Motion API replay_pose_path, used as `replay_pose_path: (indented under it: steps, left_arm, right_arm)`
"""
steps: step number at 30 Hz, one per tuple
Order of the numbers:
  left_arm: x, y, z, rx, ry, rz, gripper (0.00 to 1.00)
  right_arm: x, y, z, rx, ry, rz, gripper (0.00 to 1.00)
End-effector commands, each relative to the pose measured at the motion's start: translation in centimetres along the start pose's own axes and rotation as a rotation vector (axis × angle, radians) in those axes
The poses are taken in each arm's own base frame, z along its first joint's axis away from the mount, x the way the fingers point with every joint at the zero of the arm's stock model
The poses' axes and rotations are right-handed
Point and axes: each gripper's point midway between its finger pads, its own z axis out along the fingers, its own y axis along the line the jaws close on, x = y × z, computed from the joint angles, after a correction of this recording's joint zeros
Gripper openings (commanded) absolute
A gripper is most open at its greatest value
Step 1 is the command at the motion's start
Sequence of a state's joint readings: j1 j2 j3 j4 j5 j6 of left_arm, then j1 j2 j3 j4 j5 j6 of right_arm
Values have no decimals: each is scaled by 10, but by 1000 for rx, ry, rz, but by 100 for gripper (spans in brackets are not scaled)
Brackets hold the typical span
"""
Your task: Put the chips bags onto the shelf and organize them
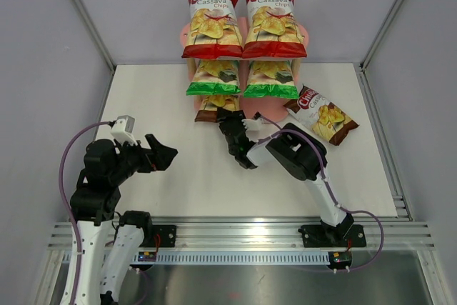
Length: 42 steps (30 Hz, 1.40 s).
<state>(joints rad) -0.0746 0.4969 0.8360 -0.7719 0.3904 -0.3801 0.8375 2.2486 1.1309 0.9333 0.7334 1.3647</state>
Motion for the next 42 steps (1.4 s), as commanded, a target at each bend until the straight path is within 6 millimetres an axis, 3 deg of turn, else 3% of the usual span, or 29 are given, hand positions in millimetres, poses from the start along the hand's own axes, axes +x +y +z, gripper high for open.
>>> replay_pose_path:
  steps: [1,11,21,27,28,32,35,37,41,42]
  left_arm:
    - [-8,-3,-2,8,-37,37,99]
    - [-5,-2,-1,8,-30,35,99]
    - [-5,-2,-1,9,-31,34,99]
    - [-5,-2,-1,8,-36,36,99]
    - [-5,-1,-1,5,-37,34,99]
    - [-7,-2,-2,5,-45,34,99]
    - [-9,-2,-2,1,-51,32,99]
    - [-10,-2,-2,-3,-58,25,99]
    - [-11,-1,0,-5,-65,7,99]
    - [-12,0,2,-5,-71,4,99]
  right_arm:
    - [-2,-6,10,20,-39,-30,51]
    - [-10,-10,19,28,-5,-49,54]
    - [-21,3,0,-6,14,-45,75]
    - [-32,13,-13,-31,12,-15,77]
    - [-36,19,-16,-40,9,-8,78]
    - [-52,11,-33,-36,2,-25,80]
    - [-66,2,-51,-22,3,-47,88]
    - [-80,-3,-67,-21,-3,-80,99]
    - [-105,-16,-96,17,-2,-150,99]
    - [-114,-10,-103,14,-4,-158,99]
